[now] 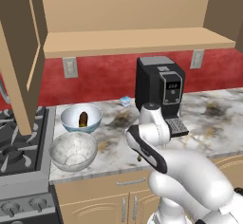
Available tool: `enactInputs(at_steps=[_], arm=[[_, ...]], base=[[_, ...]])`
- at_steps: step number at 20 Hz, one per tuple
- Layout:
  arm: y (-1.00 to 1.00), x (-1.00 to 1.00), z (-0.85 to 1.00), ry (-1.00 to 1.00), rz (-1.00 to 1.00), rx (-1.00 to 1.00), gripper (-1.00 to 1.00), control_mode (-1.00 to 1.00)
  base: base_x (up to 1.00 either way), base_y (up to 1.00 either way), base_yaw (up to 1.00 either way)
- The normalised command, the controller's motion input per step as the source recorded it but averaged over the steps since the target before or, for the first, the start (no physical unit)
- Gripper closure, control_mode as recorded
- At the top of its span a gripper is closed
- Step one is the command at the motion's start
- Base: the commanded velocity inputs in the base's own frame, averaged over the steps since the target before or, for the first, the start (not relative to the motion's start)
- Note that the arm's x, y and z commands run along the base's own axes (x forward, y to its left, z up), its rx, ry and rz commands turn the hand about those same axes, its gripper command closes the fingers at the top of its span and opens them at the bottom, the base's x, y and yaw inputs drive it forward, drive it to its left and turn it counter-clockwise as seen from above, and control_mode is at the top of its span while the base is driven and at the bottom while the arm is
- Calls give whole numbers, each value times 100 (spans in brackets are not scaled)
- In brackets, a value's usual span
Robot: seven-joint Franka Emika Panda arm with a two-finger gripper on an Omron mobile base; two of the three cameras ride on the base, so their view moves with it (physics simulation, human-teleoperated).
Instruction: Pick both bowls and place them on the counter. Then place the sweet potato in one bowl and place the mushroom in the other bowl.
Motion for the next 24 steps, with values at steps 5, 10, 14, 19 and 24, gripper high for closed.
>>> enactInputs(at_steps=[5, 10, 14, 19, 24], arm=[[-1, 0, -28, -1, 0, 0, -100, -100], [-4, 0, -29, 0, 0, 0, -100, -100], [-7, 0, -29, 0, 0, 0, -100, -100], [-9, 0, -27, 0, 0, 0, -100, -100], [-9, 7, -27, 0, 0, 0, -100, -100]], base=[[0, 0, 0], [0, 0, 0], [0, 0, 0], [0, 0, 0], [0, 0, 0]])
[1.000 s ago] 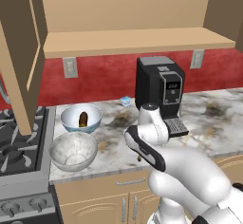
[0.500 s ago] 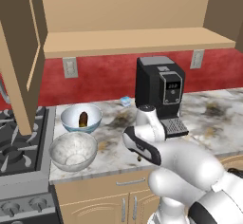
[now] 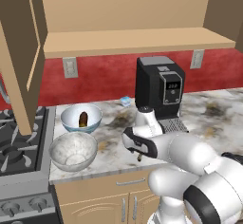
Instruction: Pick both bowls and place them on the counter. Then place the sweet potato in one bowl and place the mushroom in the other bowl.
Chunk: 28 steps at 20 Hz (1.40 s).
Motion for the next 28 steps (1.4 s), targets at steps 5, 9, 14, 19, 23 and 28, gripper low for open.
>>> enactInputs(at_steps=[5, 9, 14, 19, 23, 28], arm=[[-4, 15, -25, 0, 0, 0, -100, -100], [-2, 16, -25, 0, 0, 0, -100, -100], [0, 11, -29, 0, 0, 0, -100, -100], [0, 4, -22, 0, 0, 0, -100, -100], [0, -16, -26, 0, -1, 0, 100, -100], [-5, -26, -30, 0, -2, 0, 100, -100]], base=[[0, 0, 0], [0, 0, 0], [0, 0, 0], [0, 0, 0], [0, 0, 0], [0, 0, 0]])
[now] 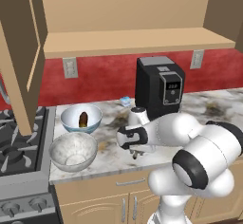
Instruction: Pick both bowls and place them on the counter. Then place the sweet potato in one bowl and place the mushroom in the other bowl.
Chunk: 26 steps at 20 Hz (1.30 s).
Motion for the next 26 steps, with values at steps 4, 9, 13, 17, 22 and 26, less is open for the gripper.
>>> enactInputs(at_steps=[4, 9, 13, 17, 22, 26], arm=[[-12, -27, -16, -3, -1, 0, 100, -100], [-5, -25, 25, -7, 0, 0, 100, -100], [0, -25, 58, 0, 0, 0, 100, -100], [0, -21, 57, 0, 0, 0, 100, -100], [3, -17, 57, 0, 0, 5, 100, -100], [22, -14, 49, 0, 0, 12, 100, -100]], base=[[0, 0, 0], [0, 0, 0], [0, 0, 0], [0, 0, 0], [0, 0, 0], [0, 0, 0]])
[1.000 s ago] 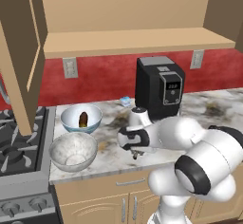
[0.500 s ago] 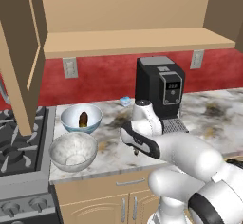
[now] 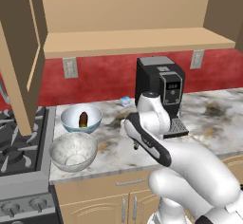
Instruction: Pick both bowls and place them on the counter. Then place the sweet potato in one bowl and place the mushroom in the other bowl.
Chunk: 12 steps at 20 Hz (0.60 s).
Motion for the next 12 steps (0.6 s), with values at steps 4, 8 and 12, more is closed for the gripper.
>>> enactInputs(at_steps=[4, 8, 12], arm=[[28, -12, 45, -3, 0, 9, 100, -100], [43, -4, 30, -8, 0, 3, 100, -100], [46, 0, 35, -6, 0, 0, 100, -100]], base=[[0, 0, 0], [0, 0, 0], [0, 0, 0]])
